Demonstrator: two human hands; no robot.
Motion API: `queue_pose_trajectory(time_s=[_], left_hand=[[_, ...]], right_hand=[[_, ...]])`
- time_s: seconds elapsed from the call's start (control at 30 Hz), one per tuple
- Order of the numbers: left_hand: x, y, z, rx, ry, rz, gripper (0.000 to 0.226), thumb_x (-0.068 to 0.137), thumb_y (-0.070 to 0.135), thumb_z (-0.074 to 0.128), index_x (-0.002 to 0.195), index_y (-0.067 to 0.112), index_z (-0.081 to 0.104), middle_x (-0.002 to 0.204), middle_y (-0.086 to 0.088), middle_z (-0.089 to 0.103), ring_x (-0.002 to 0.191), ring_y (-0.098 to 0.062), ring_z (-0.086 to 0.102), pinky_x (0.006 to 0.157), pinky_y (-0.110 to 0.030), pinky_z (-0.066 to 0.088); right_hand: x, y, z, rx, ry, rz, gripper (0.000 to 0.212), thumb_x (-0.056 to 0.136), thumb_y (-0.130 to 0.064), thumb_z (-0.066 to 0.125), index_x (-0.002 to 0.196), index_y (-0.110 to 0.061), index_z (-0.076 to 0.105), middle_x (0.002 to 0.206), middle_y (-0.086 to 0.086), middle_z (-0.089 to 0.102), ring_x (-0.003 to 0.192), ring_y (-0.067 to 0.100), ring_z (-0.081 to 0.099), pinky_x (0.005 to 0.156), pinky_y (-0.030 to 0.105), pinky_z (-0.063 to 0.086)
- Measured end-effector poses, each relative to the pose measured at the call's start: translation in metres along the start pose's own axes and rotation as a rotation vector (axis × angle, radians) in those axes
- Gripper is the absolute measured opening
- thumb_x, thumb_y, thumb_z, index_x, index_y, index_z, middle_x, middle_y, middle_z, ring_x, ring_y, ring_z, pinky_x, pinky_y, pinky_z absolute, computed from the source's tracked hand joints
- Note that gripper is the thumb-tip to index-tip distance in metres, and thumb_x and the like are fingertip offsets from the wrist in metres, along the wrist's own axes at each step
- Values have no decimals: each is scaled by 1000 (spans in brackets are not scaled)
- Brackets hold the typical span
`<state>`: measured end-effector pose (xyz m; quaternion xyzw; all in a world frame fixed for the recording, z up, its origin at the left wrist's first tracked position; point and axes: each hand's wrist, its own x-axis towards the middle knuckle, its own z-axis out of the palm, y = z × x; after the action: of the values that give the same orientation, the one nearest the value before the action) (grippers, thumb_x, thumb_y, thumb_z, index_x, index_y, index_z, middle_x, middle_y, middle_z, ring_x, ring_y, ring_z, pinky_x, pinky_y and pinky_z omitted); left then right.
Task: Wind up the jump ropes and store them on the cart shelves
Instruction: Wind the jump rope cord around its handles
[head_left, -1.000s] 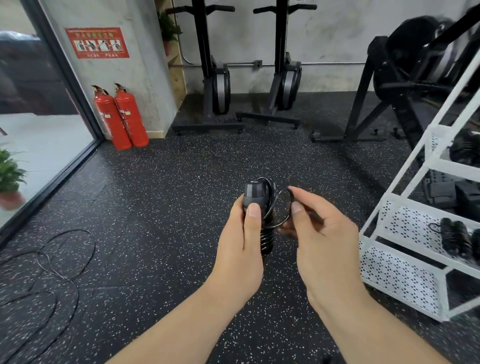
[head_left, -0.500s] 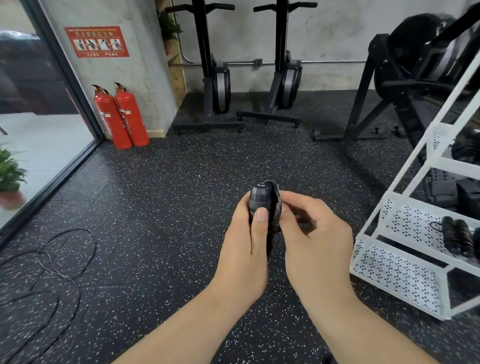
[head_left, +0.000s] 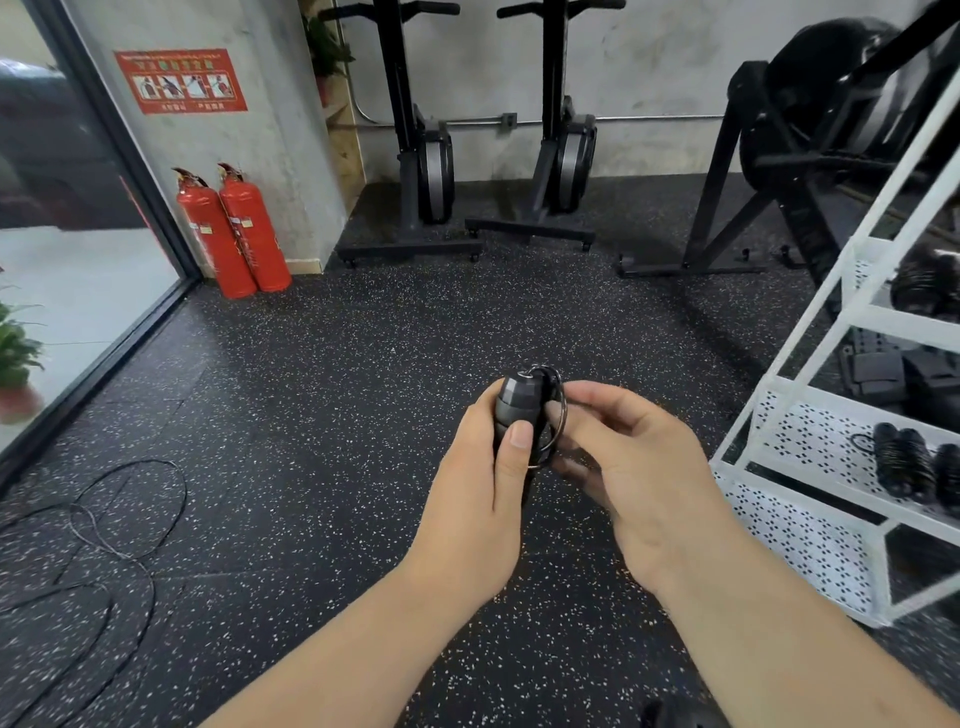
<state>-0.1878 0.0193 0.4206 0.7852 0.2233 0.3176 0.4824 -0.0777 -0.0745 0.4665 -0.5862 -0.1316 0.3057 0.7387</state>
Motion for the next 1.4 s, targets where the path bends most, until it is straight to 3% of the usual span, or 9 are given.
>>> queue_pose_trajectory(time_s=[0.1,0.33,0.47,0.63,0.83,0.93,1.03,1.17,1.4], left_hand=[[0,4,1,-28,4,-12,52,109,54,32,156,37,43,138,25,63,131,3,57,107,-23,46],[2,3,0,-9,-51,-8,46,113,47,35,155,34,44,138,19,65,130,-4,60,110,-38,49],[1,1,-2,12,-74,10,42,115,44,35,155,35,44,135,18,66,128,-7,62,108,-40,51],[-2,-1,1,9,-49,7,46,113,51,34,155,36,44,136,18,65,128,-6,62,108,-39,51],[-4,0,4,-26,-26,-1,43,110,51,35,150,41,47,130,22,67,122,-3,63,99,-23,48],[-6,3,8,-70,-5,9,37,111,47,36,145,45,49,128,23,67,121,-5,64,99,-27,51],[-4,-1,14,-108,12,3,38,113,44,37,149,40,49,135,23,65,129,-5,61,107,-30,48],[-5,-2,21,-210,-1,-50,41,113,42,40,152,33,50,143,7,66,136,-21,60,114,-54,47],[-4,-2,17,-110,20,4,40,112,36,38,151,32,49,133,28,65,127,2,61,100,-12,44]], right_hand=[[2,0,-3,55,-37,78,22,85,-9,84,106,-15,82,105,9,81,90,18,77,78,36,59],[3,1,-5,99,-71,154,19,84,-9,83,102,-17,83,99,6,81,77,13,71,67,30,58],[1,3,-3,-49,-45,91,8,97,-13,73,98,-18,79,70,-3,66,62,10,58,70,34,54],[3,0,-1,-219,-15,-82,13,96,-4,66,99,-16,72,76,1,65,59,10,57,59,27,53],[1,1,3,-306,-15,-122,17,99,-6,63,107,-20,67,86,4,66,52,6,58,59,36,58],[1,4,7,-320,29,-140,17,99,-12,61,109,-26,64,94,1,70,65,8,65,55,31,56],[2,10,11,-370,100,-177,18,98,-17,60,105,-33,61,99,-4,72,86,22,71,74,49,62],[0,14,18,-338,185,-151,17,97,-19,60,102,-35,59,95,-6,70,89,19,71,84,57,61],[2,12,16,-402,247,-186,16,88,-19,72,94,-34,71,90,-15,74,87,11,71,86,46,61]])
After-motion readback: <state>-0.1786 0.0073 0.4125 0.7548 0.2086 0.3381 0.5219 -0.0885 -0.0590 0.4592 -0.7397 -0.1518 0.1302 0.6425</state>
